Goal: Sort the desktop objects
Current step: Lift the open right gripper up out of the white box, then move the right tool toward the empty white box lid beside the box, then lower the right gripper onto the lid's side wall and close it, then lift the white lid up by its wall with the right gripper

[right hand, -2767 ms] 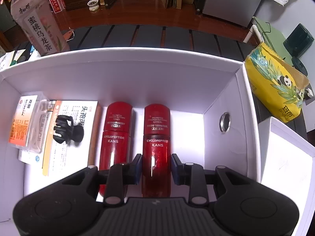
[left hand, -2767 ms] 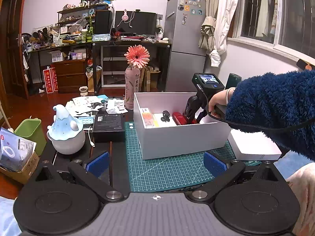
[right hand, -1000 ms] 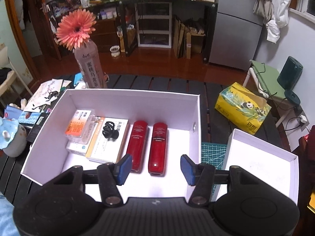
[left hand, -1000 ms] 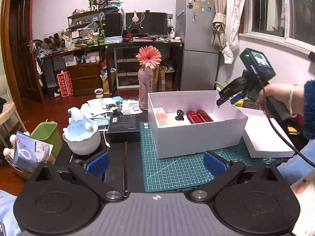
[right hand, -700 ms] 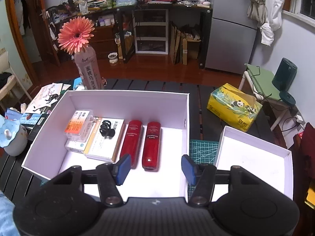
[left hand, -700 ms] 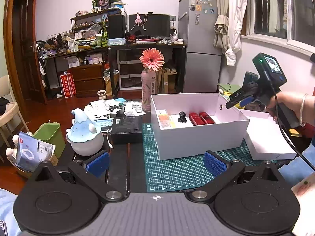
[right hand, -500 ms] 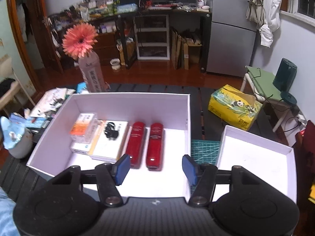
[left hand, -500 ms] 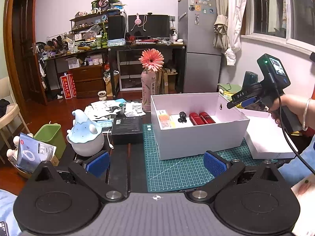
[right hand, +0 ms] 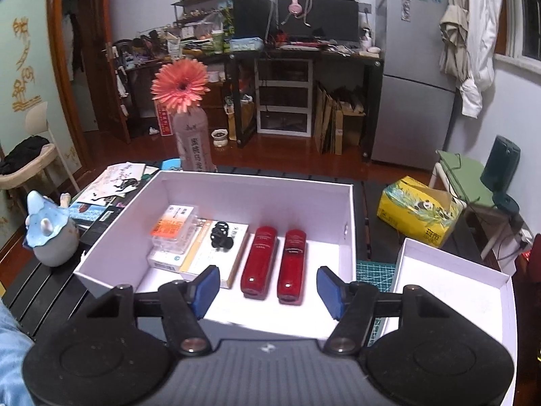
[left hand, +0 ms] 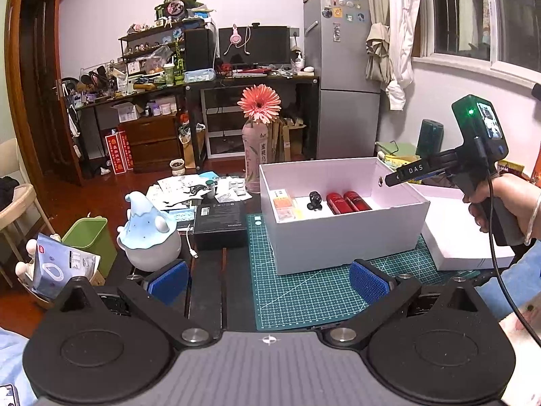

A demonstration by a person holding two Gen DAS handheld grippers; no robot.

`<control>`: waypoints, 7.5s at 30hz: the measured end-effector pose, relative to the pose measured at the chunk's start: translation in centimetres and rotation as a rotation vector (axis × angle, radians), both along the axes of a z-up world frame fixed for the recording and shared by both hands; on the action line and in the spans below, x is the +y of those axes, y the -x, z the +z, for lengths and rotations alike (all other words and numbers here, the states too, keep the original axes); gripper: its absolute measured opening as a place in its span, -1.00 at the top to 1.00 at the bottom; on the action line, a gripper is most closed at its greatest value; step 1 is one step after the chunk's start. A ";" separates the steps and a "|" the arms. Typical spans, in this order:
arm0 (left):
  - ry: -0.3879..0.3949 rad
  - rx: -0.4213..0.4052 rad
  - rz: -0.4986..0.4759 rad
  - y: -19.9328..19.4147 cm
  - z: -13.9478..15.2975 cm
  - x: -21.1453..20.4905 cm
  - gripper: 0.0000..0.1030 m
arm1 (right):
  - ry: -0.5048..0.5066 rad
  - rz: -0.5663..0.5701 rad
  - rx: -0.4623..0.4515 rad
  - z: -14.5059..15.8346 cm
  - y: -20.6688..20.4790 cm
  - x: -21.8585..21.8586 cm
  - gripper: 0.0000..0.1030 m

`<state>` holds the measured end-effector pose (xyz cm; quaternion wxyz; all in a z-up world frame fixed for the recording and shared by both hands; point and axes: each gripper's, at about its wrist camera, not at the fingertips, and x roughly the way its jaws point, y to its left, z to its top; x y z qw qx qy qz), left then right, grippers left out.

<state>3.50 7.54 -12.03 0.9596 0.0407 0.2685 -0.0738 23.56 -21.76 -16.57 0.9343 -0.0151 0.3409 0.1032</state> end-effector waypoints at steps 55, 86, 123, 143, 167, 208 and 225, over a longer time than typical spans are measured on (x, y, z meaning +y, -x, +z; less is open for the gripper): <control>-0.122 -0.035 0.075 -5.3 4.1 -6.0 -1.00 | -0.163 0.002 -0.257 0.1 5.7 -2.5 -0.95; -0.012 -0.015 -0.009 -13.3 5.8 -8.6 -1.00 | -0.068 -0.180 -0.245 -0.7 4.2 -3.0 -0.95; 0.008 0.054 -0.074 -13.8 -1.8 -8.2 -1.00 | 0.069 -0.248 -0.259 -0.9 4.7 -5.4 -0.95; 0.032 0.119 -0.118 -14.8 -2.8 -8.2 -1.00 | -0.027 -0.332 -0.163 -2.5 2.9 -10.9 -0.93; 0.055 0.128 -0.099 -15.0 -3.5 -8.0 -1.00 | -0.332 -0.375 0.183 -10.0 -2.9 -13.3 0.59; 0.081 0.121 -0.033 -15.0 -3.5 -6.8 -0.99 | -0.083 -0.298 0.295 -10.2 0.8 -11.0 0.92; 0.072 0.115 -0.026 -15.3 -3.6 -7.1 -0.98 | -0.103 -0.294 0.236 -10.7 -1.7 -11.3 0.82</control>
